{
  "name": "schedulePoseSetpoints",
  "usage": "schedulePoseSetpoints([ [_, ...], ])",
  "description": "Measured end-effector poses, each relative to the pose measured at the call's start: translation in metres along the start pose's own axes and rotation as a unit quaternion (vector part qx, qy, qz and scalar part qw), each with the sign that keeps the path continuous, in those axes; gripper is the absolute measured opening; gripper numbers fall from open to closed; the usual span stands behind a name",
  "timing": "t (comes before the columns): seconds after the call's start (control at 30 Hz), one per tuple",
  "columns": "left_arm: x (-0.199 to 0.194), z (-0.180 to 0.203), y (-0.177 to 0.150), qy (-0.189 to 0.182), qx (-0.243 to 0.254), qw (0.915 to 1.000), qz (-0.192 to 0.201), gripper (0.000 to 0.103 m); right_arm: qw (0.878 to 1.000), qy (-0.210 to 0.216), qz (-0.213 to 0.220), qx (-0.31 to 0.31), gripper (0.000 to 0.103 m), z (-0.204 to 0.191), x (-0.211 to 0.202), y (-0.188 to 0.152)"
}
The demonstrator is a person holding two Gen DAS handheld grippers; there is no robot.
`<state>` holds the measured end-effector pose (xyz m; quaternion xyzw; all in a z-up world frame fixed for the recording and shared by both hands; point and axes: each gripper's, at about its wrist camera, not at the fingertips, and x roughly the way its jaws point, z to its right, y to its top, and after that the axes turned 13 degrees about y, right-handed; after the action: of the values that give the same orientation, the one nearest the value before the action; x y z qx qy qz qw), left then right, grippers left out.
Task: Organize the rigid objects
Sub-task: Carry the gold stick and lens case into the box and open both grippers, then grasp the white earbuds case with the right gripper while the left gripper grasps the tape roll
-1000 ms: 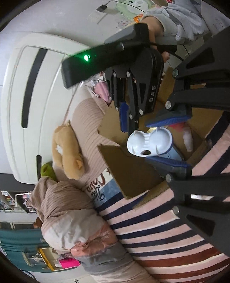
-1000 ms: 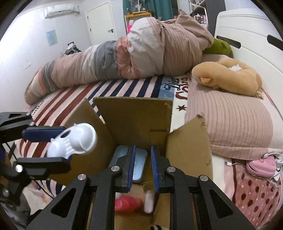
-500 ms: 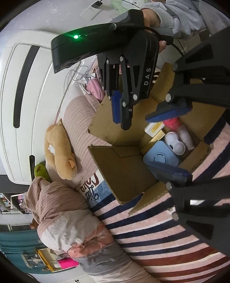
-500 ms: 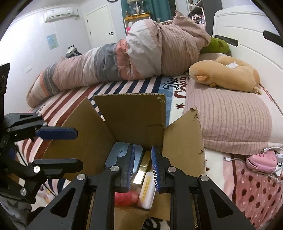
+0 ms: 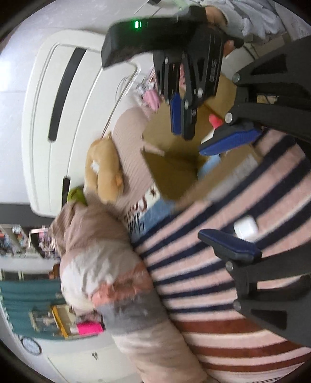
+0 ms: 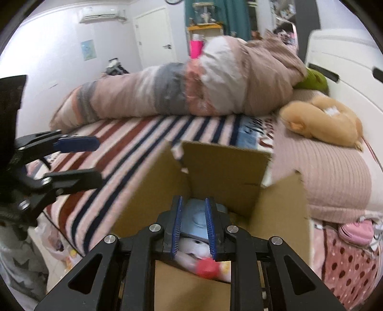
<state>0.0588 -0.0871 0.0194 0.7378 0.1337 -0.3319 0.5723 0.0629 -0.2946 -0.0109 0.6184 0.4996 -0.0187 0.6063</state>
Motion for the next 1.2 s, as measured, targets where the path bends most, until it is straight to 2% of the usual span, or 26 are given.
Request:
schedulePoseSetpoints([
  [0.1, -0.005, -0.033, -0.016, 0.026, -0.020, 0.9994, -0.001, 0.061, 0.999, 0.025, 0.004, -0.023, 0.021, -0.034, 0.009, 0.009],
  [0.23, -0.001, -0.077, -0.043, 0.048, -0.038, 0.9981, -0.008, 0.061, 0.997, 0.048, -0.008, -0.057, 0.022, -0.082, 0.036, 0.017],
  [0.33, 0.013, -0.105, -0.062, 0.044, -0.039, 0.9981, -0.019, 0.061, 0.996, 0.065, -0.028, -0.063, 0.022, -0.112, 0.065, 0.017],
  [0.47, 0.042, -0.133, -0.083, -0.004, -0.035, 0.9987, -0.036, 0.061, 0.994, 0.060, -0.071, -0.056, 0.022, -0.135, 0.114, 0.007],
  [0.57, 0.068, -0.143, -0.093, -0.016, -0.031, 0.9980, -0.052, 0.061, 0.993, 0.054, -0.104, -0.030, 0.022, -0.129, 0.148, -0.002],
  [0.7, 0.109, -0.147, -0.101, -0.039, -0.018, 0.9964, -0.073, 0.061, 0.991, 0.019, -0.130, 0.006, 0.025, -0.108, 0.186, -0.011],
  [0.77, 0.130, -0.145, -0.102, -0.051, -0.013, 0.9953, -0.082, 0.061, 0.991, -0.002, -0.135, 0.026, 0.034, -0.093, 0.204, -0.014],
  [0.87, 0.163, -0.139, -0.102, -0.081, -0.011, 0.9922, -0.094, 0.061, 0.989, -0.032, -0.136, 0.054, 0.038, -0.068, 0.226, -0.020],
  [0.97, 0.190, -0.127, -0.101, -0.095, -0.005, 0.9898, -0.105, 0.061, 0.987, -0.041, -0.136, 0.078, 0.043, -0.048, 0.240, -0.025],
  [1.1, 0.218, -0.113, -0.100, -0.116, -0.002, 0.9868, -0.113, 0.060, 0.989, -0.034, -0.117, 0.079, 0.044, -0.036, 0.248, -0.030],
  [1.2, 0.230, -0.102, -0.099, -0.121, 0.009, 0.9869, -0.106, 0.060, 0.992, -0.048, -0.100, 0.054, 0.043, -0.041, 0.243, -0.036],
])
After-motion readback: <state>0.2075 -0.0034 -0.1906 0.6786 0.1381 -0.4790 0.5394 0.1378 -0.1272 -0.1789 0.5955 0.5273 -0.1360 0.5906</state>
